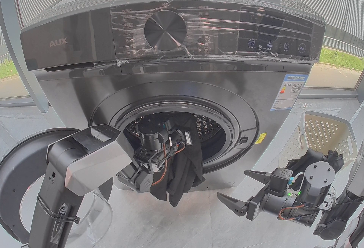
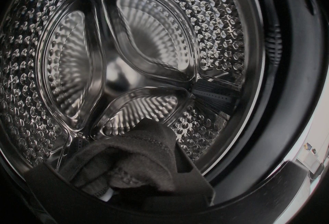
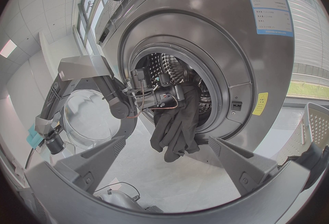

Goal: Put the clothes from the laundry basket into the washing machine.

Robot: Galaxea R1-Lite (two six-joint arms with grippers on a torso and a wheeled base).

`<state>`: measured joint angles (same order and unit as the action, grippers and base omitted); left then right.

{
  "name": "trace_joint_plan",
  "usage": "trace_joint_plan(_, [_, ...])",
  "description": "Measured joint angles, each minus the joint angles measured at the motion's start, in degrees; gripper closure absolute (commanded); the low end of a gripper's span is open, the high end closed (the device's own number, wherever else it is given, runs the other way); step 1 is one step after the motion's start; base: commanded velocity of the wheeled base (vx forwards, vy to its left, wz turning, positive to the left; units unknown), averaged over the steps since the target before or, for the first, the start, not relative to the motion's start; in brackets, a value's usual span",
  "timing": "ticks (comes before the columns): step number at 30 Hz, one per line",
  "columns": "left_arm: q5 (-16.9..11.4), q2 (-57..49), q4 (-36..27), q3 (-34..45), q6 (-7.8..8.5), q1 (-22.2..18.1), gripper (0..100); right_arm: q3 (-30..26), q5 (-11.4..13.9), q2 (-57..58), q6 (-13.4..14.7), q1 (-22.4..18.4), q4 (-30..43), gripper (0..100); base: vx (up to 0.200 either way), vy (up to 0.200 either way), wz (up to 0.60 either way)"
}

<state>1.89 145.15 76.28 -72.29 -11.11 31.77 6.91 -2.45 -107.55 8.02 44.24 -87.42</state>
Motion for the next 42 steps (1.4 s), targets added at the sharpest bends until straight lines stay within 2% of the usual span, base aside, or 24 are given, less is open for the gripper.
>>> trace_joint_plan(3, [0.6, 1.5, -2.1, -4.1, -0.74, -0.3, 100, 0.0, 0.0, 0.0, 0.0, -0.1, 0.0, 0, 0.0, 0.0, 0.0])
trace_joint_plan(10, [5.0, 4.2, -8.8, -13.7, -3.94, -0.8, 100, 0.1, 0.1, -0.1, -0.1, -0.3, 0.0, 0, 0.0, 0.0, 0.0])
trace_joint_plan(14, [6.9, 5.6, -9.3, -16.0, -4.3, -1.0, 100, 0.2, 0.1, -0.2, -0.1, -0.3, 0.0, 0, 0.0, 0.0, 0.0])
trace_joint_plan(18, [7.5, 6.4, -9.3, -17.1, -4.35, -1.3, 100, 0.2, 0.1, -0.5, 0.0, -0.1, -0.1, 0, 0.0, 0.0, 0.0])
trace_joint_plan(19, [7.5, 6.5, -9.3, -17.1, -4.33, -1.4, 0, 0.2, 0.1, -0.5, 0.0, -0.1, -0.1, 0, 0.0, 0.0, 0.0])
trace_joint_plan(28, [8.9, 6.7, -9.6, -16.7, -4.35, -1.4, 0, 0.2, 0.1, -0.7, 0.0, -0.2, -0.2, 0, 0.0, 0.0, 0.0])
trace_joint_plan(34, [9.1, 4.9, -10.6, -12.1, -4.17, -1.1, 0, 0.2, 0.1, -0.7, 0.0, -0.1, -0.2, 0, 0.0, 0.0, 0.0])
trace_joint_plan(38, [8.7, 2.0, -15.3, -5.9, -4.02, -0.8, 0, 0.2, 0.1, -0.7, 0.0, 0.0, -0.2, 0, 0.0, 0.0, 0.0])
trace_joint_plan(42, [6.4, -2.5, -22.1, 1.1, -3.62, -0.4, 0, 0.3, 0.1, -0.7, 0.0, 0.0, -0.2, 0, 0.0, 0.0, 0.0])
